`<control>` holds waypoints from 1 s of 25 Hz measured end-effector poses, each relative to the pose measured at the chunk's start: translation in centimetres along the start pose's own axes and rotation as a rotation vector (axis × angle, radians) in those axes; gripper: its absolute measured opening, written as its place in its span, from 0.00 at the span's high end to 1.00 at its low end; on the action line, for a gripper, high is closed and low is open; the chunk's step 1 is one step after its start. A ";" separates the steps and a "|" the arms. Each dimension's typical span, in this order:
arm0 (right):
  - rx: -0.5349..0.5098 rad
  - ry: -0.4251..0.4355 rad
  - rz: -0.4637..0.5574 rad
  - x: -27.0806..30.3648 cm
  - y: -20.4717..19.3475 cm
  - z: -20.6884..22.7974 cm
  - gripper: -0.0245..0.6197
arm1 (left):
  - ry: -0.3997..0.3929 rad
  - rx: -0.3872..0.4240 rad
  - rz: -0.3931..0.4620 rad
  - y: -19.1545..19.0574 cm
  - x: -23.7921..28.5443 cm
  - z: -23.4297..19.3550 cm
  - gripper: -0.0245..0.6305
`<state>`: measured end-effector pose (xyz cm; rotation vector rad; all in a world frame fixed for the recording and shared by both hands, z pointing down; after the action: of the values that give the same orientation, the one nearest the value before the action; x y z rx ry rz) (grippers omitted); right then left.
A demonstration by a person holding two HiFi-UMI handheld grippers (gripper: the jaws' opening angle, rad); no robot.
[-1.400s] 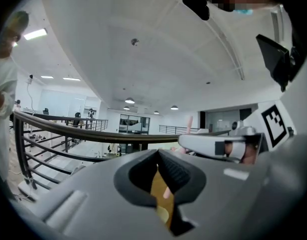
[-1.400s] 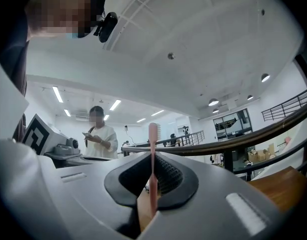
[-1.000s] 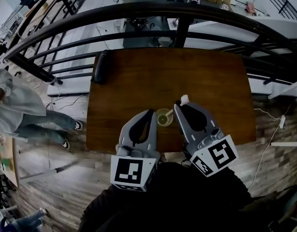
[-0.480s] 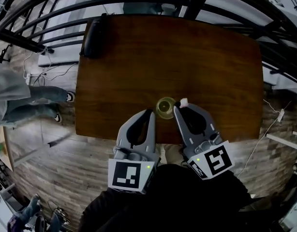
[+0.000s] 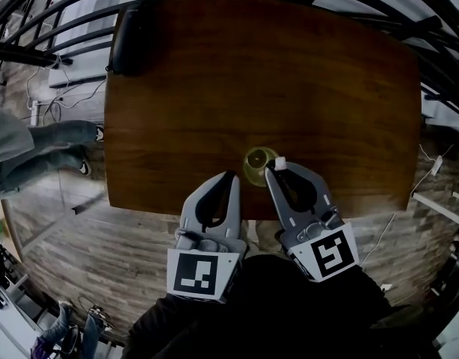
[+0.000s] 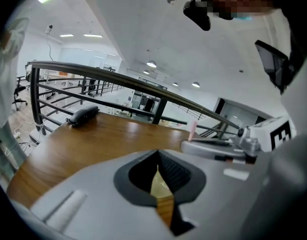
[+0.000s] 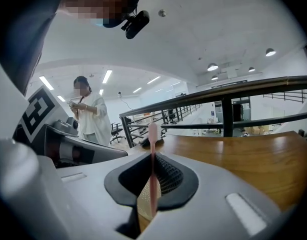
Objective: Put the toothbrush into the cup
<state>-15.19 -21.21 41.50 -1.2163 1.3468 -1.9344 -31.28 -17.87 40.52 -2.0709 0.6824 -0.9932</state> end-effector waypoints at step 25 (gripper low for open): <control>0.022 -0.007 0.082 -5.0 2.9 -0.3 0.86 | -0.010 0.129 0.118 2.3 -4.1 5.2 0.95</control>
<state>-13.32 -18.29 36.89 -1.1388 1.3471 -1.8812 -29.68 -14.36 34.64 -1.9006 0.7077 -0.9349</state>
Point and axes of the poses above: the fingertips, and each gripper's own axes: x forward along the fingers, z to its right, y out of its top, the point moved 10 cm from there along -x, backward along the fingers, and after that the axes turned 14 degrees about -y, right-handed, at the moved point
